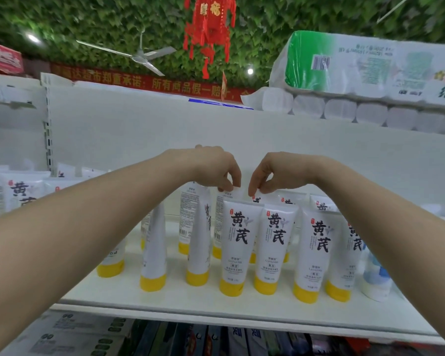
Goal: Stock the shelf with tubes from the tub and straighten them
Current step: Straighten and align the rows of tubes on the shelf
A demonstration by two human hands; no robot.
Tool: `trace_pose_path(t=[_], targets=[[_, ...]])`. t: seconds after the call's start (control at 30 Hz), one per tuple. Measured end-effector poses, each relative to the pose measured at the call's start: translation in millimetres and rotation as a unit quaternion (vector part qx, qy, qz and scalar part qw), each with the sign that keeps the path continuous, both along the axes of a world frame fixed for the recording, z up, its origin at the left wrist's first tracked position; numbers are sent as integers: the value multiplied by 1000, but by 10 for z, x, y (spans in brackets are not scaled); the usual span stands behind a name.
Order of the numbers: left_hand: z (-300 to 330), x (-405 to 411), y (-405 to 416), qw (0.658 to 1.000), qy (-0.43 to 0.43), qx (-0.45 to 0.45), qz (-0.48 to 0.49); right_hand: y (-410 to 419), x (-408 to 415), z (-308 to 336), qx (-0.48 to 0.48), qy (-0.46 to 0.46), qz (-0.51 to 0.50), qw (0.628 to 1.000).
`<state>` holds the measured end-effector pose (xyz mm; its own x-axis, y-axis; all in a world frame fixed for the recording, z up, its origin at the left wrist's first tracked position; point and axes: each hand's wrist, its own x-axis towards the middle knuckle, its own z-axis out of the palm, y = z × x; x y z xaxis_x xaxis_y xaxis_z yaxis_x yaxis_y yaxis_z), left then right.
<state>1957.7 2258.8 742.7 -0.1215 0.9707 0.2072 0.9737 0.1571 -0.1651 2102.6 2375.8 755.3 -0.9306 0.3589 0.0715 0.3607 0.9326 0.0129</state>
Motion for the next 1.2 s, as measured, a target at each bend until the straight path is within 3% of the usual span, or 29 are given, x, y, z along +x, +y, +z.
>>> trace_pose_path(t=[0.67,1.03,1.2], targets=[[-19,-105,-109,994,-83,54,-41,-78,-11,-17,-8,34,1,999],[-67,-105,-167,991,-86,86,-49,-97,17,-32,5,39,-8,999],[68,-138,-441,983,-65,163,-55,-191,78,24,22,129,24,991]])
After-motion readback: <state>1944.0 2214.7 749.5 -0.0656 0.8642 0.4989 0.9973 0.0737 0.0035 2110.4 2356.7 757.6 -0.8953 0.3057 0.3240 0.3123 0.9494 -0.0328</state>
